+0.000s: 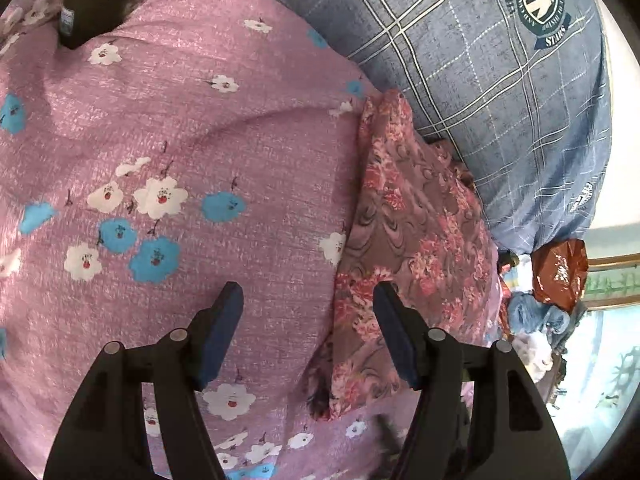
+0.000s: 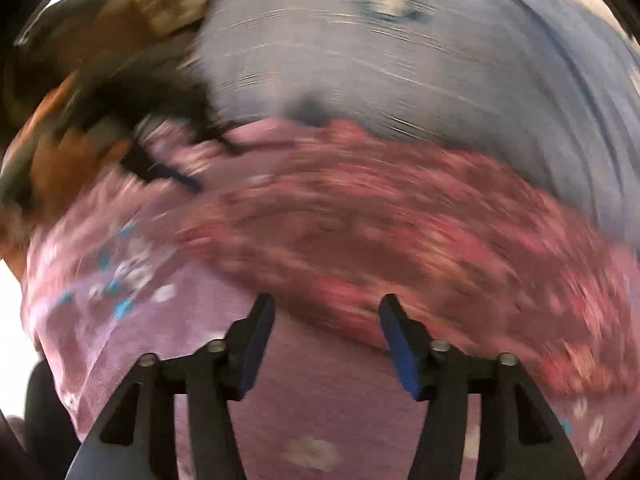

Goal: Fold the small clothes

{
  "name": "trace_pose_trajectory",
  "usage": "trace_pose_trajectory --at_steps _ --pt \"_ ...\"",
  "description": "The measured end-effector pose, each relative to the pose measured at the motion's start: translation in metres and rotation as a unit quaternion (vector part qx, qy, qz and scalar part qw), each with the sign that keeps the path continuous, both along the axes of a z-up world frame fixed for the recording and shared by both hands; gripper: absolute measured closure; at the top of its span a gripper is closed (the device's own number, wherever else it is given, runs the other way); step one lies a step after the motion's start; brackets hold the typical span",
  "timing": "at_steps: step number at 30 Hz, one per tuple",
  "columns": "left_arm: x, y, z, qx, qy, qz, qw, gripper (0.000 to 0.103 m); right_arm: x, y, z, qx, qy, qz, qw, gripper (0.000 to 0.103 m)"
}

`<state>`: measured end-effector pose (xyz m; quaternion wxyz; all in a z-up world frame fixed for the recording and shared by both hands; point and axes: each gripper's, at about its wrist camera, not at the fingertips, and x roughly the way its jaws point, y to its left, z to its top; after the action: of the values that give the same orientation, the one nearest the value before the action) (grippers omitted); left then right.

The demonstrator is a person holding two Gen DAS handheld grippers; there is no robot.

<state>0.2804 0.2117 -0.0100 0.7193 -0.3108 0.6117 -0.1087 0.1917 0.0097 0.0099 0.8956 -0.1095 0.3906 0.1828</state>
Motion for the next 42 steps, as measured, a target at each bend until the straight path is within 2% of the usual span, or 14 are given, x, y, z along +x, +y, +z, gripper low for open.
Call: trace_pose_trajectory --at_steps 6,12,15,19,23,25,27,28,30,36,37,40,41,42 --pt "0.022 0.001 0.003 0.004 0.010 -0.012 0.9999 0.035 0.001 0.072 -0.020 -0.138 -0.047 0.056 0.988 0.040" --pt "0.046 -0.012 0.003 0.010 0.016 -0.028 0.9994 0.035 0.018 0.096 -0.029 -0.202 -0.099 0.047 0.973 0.044" --pt "0.058 -0.024 0.001 0.000 0.017 -0.037 0.9992 0.033 0.027 0.099 -0.029 -0.203 -0.099 0.043 0.973 0.053" --pt "0.078 -0.050 -0.005 -0.001 0.022 -0.060 0.9980 0.029 0.032 0.098 -0.032 -0.193 -0.094 0.043 0.976 0.053" --pt "0.097 -0.078 -0.014 0.022 0.035 -0.090 0.9951 0.027 0.031 0.099 -0.033 -0.199 -0.103 0.043 0.974 0.050" --pt "0.105 -0.090 -0.014 0.035 0.029 -0.104 0.9936 0.019 0.031 0.098 -0.033 -0.199 -0.104 0.043 0.974 0.050" --pt "0.110 -0.099 -0.013 0.047 0.026 -0.117 0.9917 0.019 0.034 0.096 -0.031 -0.189 -0.098 0.045 0.976 0.054" --pt "0.112 -0.101 -0.013 0.051 0.027 -0.122 0.9909 0.019 0.035 0.094 -0.030 -0.182 -0.096 0.046 0.978 0.058" --pt "0.115 -0.107 -0.012 0.057 0.025 -0.145 0.9875 0.019 0.036 0.088 -0.023 -0.168 -0.104 0.050 0.979 0.096" --pt "0.108 -0.120 -0.010 0.030 0.015 -0.200 0.9792 0.019 0.032 0.071 0.002 -0.147 -0.157 0.050 0.975 0.096" --pt "0.105 -0.123 -0.007 0.025 0.007 -0.202 0.9790 0.021 0.031 0.069 0.006 -0.141 -0.162 0.047 0.976 0.096" --pt "0.101 -0.132 0.008 0.039 -0.021 -0.194 0.9799 0.062 0.029 0.059 0.019 -0.123 -0.170 0.038 0.977 0.096" --pt "0.100 -0.133 0.014 0.044 -0.031 -0.190 0.9803 0.080 0.029 0.055 0.022 -0.116 -0.170 0.035 0.978 0.096" --pt "0.099 -0.135 0.023 0.043 -0.045 -0.184 0.9809 0.086 0.029 0.051 0.024 -0.111 -0.169 0.032 0.979 0.096"
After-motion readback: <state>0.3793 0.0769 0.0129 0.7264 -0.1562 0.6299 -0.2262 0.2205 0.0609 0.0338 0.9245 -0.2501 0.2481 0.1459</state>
